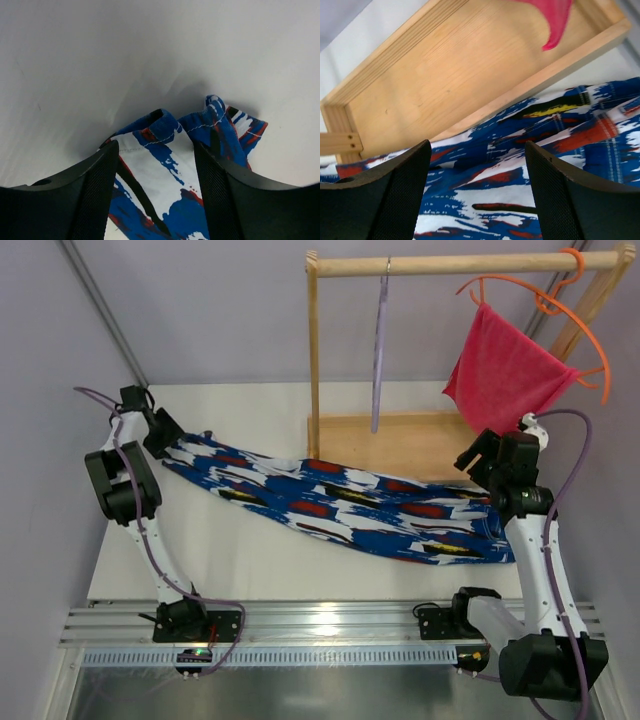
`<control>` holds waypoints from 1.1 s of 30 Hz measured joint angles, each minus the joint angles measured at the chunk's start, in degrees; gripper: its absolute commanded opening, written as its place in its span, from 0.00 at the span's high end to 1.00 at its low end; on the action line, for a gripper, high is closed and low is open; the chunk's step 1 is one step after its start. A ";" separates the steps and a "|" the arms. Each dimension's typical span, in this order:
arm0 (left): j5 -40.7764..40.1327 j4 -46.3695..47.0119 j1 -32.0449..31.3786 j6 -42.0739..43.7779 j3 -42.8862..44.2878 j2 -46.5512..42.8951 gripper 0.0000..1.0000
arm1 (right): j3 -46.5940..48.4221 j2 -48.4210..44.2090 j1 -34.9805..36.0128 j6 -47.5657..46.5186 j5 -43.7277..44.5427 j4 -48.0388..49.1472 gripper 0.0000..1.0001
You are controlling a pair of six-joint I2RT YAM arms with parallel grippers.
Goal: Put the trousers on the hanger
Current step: Fold the trousers
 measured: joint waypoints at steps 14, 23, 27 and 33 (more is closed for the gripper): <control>-5.66 -6.36 -1.49 -0.96 5.40 4.35 1.00 | -9.01 -0.09 8.33 2.25 -1.07 2.93 0.22; -18.36 -9.57 -1.70 -2.05 -6.78 -5.73 1.00 | -11.91 4.02 23.32 4.94 -1.60 4.33 0.23; -21.27 -11.10 -1.68 -2.47 -10.19 -10.91 1.00 | -14.14 3.69 29.44 6.45 -1.46 5.05 0.23; -25.29 -11.89 -1.33 -3.19 -18.01 -18.71 1.00 | -16.63 0.00 30.58 9.77 0.98 2.54 0.24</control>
